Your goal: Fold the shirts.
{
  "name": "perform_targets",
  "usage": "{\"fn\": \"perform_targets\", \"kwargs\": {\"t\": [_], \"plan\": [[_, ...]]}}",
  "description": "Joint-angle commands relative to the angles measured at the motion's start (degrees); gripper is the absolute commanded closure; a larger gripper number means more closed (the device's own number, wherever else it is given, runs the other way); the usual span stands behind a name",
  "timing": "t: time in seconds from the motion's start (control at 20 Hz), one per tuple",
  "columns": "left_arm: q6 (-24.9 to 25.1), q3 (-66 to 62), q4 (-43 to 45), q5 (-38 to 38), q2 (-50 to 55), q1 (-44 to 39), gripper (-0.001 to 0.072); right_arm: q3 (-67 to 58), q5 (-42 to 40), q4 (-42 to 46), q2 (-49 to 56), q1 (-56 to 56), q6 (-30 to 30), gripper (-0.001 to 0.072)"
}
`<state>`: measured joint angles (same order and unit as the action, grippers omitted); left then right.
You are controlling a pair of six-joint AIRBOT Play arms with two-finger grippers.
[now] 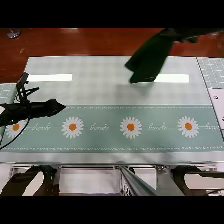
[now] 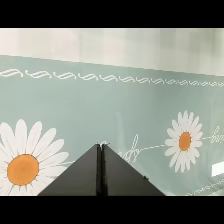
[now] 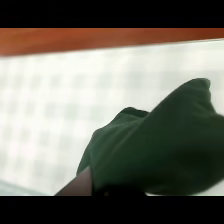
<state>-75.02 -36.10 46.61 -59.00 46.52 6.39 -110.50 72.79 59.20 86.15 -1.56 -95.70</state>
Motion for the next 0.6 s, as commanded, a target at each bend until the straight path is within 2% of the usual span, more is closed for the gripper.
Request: {"fn": "perform_targets", "kwargs": {"t": [0.0,0.1,0.3,0.45,0.55], "plan": [[0.0,0.0,0.0,-0.1,0.0,0.0,0.0687,-2.2,6.8,1.4,-3.1,-12.3,-2.6,0.0685],[0.0,0.0,0.0,-0.1,0.0,0.0,0.0688,-2.1,12.0,3.9,-5.0,-19.5,-2.8,0.0686],[0.0,0.0,0.0,-0.1,0.0,0.0,0.0687,0.2,23.5,14.4,-7.8,-29.8,-2.5,0.0687],[0.0,0.0,0.0,0.0,0.0,0.0,0.0687,11.9,25.8,17.7,-12.8,-36.0,-1.6,0.0687],[0.0,0.0,0.0,0.0,0.0,0.0,0.0688,22.3,25.1,23.6,-17.3,-39.6,-2.1,0.0687]]}}
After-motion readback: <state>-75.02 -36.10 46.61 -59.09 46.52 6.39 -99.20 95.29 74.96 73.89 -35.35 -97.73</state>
